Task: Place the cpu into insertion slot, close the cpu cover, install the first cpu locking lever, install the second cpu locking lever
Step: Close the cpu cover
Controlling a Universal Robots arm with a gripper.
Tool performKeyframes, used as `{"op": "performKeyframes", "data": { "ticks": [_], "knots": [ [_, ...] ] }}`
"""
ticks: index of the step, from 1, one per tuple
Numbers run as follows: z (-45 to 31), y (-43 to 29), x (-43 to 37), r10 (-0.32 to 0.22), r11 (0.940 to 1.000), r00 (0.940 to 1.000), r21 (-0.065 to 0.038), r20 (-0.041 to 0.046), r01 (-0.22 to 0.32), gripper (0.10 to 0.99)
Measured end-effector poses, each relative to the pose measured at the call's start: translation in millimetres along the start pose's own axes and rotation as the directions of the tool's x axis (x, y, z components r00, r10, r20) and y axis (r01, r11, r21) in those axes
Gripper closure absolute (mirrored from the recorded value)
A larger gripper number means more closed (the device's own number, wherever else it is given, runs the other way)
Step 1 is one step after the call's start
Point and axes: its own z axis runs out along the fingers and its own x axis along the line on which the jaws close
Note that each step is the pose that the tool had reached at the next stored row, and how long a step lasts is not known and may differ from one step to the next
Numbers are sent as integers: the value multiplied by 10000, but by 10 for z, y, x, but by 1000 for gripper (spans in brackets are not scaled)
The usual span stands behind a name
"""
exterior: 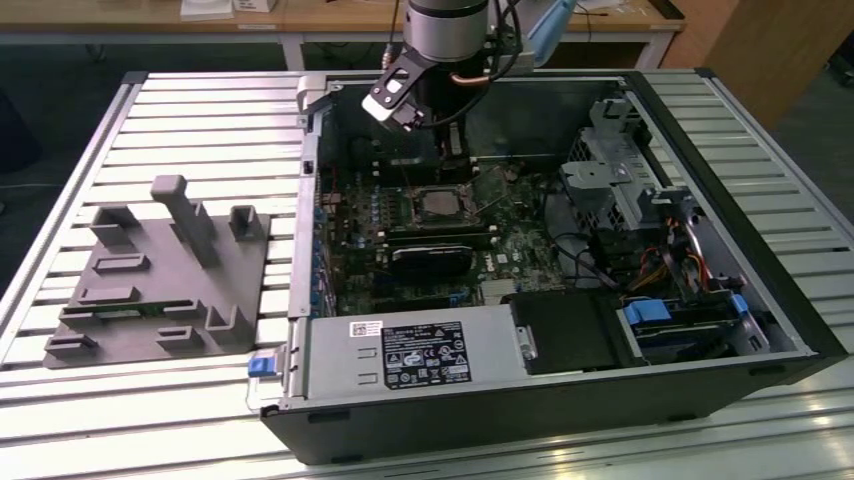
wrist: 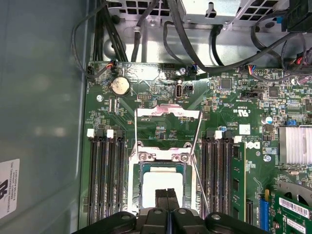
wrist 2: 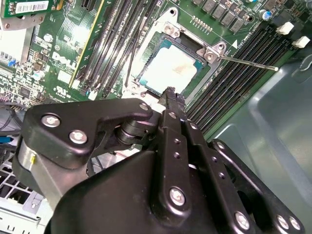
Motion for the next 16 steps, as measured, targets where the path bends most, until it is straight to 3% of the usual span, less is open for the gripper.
{"op": "performKeyframes", "data": {
  "ticks": [8,16],
  "knots": [
    [4,40,0,0,10000,10000,17,-1,0,980],
    [16,191,-2,-4,9999,10000,105,-2,4,980]
  ]
}}
